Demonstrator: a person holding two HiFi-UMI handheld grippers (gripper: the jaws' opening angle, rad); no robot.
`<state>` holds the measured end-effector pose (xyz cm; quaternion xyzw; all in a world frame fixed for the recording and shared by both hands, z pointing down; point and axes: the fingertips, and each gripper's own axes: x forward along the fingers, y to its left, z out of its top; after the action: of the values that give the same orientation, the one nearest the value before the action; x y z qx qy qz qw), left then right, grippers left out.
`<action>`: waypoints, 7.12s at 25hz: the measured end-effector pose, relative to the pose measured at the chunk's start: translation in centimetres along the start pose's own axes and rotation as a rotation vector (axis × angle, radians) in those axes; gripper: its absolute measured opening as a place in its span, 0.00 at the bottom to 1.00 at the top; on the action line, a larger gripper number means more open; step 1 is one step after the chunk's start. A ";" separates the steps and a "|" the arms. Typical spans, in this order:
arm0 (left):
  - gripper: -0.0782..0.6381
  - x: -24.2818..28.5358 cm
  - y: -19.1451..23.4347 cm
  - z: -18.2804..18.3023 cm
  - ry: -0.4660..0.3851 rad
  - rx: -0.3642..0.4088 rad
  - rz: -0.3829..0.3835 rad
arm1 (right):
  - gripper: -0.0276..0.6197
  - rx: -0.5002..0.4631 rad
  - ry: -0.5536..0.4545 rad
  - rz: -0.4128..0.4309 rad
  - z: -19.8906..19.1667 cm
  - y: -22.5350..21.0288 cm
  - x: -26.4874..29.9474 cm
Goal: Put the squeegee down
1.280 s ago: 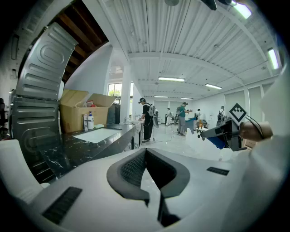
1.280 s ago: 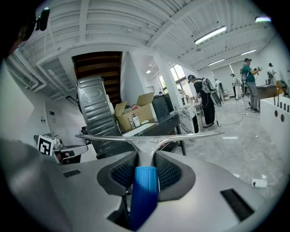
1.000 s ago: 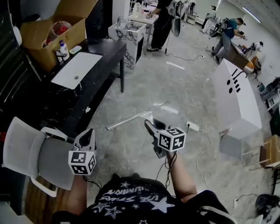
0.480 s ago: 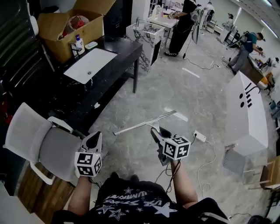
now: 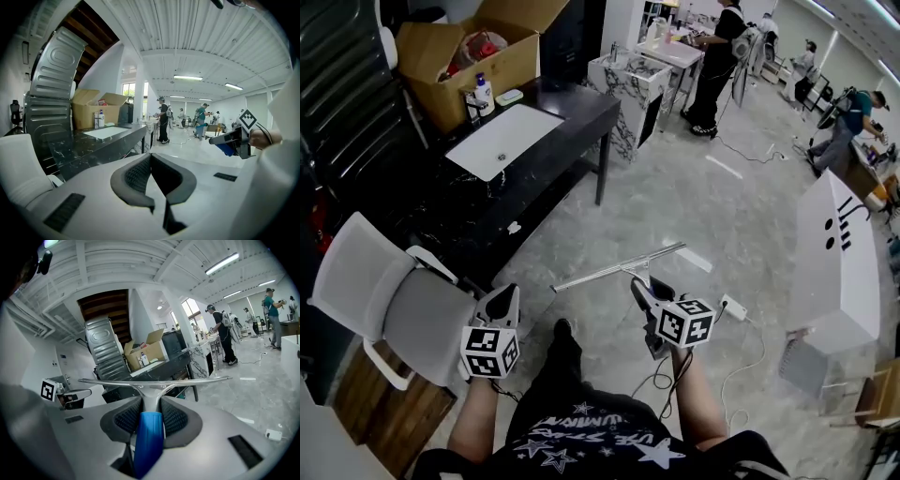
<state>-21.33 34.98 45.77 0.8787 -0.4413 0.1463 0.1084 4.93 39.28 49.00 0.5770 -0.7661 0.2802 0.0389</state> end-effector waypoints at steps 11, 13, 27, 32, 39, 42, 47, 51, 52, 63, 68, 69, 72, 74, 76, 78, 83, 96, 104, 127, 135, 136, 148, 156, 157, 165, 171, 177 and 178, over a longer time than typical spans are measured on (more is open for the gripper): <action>0.13 13.8 4.1 3.8 -0.002 -0.004 -0.038 | 0.26 -0.008 0.011 -0.061 5.6 -7.8 7.9; 0.13 17.2 5.5 5.2 -0.009 -0.006 -0.041 | 0.26 -0.010 0.015 -0.065 7.4 -9.2 10.4; 0.13 39.2 16.1 14.8 0.000 -0.012 -0.063 | 0.26 0.006 0.024 -0.090 21.4 -18.3 30.5; 0.13 43.9 19.8 16.4 0.012 -0.028 -0.059 | 0.26 0.001 0.030 -0.081 25.0 -19.7 36.8; 0.13 46.9 23.3 16.9 0.030 -0.053 -0.037 | 0.26 -0.014 0.029 -0.071 28.2 -20.6 41.6; 0.13 47.5 24.9 17.4 0.020 -0.063 -0.012 | 0.26 -0.036 0.034 -0.052 29.6 -20.8 43.9; 0.13 48.3 27.0 18.1 -0.004 -0.076 0.042 | 0.26 -0.086 0.049 -0.013 31.6 -21.7 47.6; 0.13 49.5 29.3 18.7 -0.030 -0.095 0.137 | 0.26 -0.150 0.063 0.064 34.2 -22.3 52.8; 0.13 49.8 29.8 18.9 -0.032 -0.101 0.163 | 0.26 -0.165 0.068 0.087 34.8 -22.5 54.1; 0.13 54.7 33.7 21.2 -0.026 -0.196 0.454 | 0.26 -0.438 0.219 0.365 43.3 -25.1 68.8; 0.13 57.0 34.7 21.8 -0.015 -0.227 0.547 | 0.26 -0.579 0.272 0.488 45.8 -25.0 74.5; 0.13 57.5 34.9 22.0 -0.014 -0.229 0.561 | 0.26 -0.607 0.284 0.514 46.1 -24.9 75.5; 0.13 58.7 35.5 22.5 -0.017 -0.232 0.604 | 0.26 -0.681 0.321 0.589 46.4 -24.5 78.1; 0.13 59.2 35.9 22.7 -0.021 -0.241 0.640 | 0.26 -0.729 0.351 0.641 46.2 -24.3 79.6; 0.13 59.6 36.3 22.7 -0.022 -0.256 0.677 | 0.26 -0.780 0.387 0.699 46.1 -24.0 81.0; 0.13 60.0 36.6 22.7 -0.020 -0.271 0.708 | 0.26 -0.824 0.430 0.758 45.9 -23.6 82.4; 0.13 60.3 36.6 21.8 -0.009 -0.317 0.794 | 0.26 -0.910 0.520 0.869 44.8 -23.5 85.7; 0.14 60.7 36.6 20.7 0.023 -0.370 0.909 | 0.26 -0.939 0.583 0.838 43.7 -23.4 92.3; 0.13 61.8 36.7 20.5 0.030 -0.383 0.909 | 0.26 -0.926 0.613 0.786 43.5 -24.1 94.2; 0.13 60.0 35.9 21.4 -0.030 -0.355 0.871 | 0.31 -0.885 0.479 0.636 45.6 -24.5 92.6; 0.13 58.0 36.7 21.7 -0.053 -0.323 0.794 | 0.30 -0.752 0.206 0.494 51.4 -23.3 88.8; 0.13 57.7 36.8 21.8 -0.054 -0.318 0.784 | 0.26 -0.725 0.186 0.487 51.7 -23.1 88.2; 0.13 55.2 37.2 22.4 -0.070 -0.255 0.624 | 0.13 -0.555 0.030 0.469 51.3 -18.0 78.4; 0.13 53.2 35.1 21.7 -0.084 -0.216 0.520 | 0.13 -0.530 0.012 0.447 47.5 -15.8 72.1; 0.13 52.9 34.8 21.5 -0.087 -0.211 0.507 | 0.13 -0.528 0.011 0.440 47.0 -15.7 71.4; 0.13 48.2 32.0 19.8 -0.100 -0.208 0.430 | 0.13 -0.499 0.005 0.376 42.6 -14.2 65.2; 0.14 45.0 29.6 18.2 -0.094 -0.181 0.326 | 0.13 -0.449 0.011 0.321 37.5 -12.8 60.0; 0.13 42.3 27.3 17.6 -0.088 -0.165 0.241 | 0.13 -0.413 0.030 0.271 33.9 -11.5 55.3; 0.13 42.0 27.1 17.6 -0.086 -0.160 0.228 | 0.13 -0.407 0.030 0.262 33.5 -11.4 54.7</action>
<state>-16.48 -17.79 45.84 0.8169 -0.5528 0.0840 0.1417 5.99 -25.86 46.17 0.4487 -0.8745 0.1312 0.1290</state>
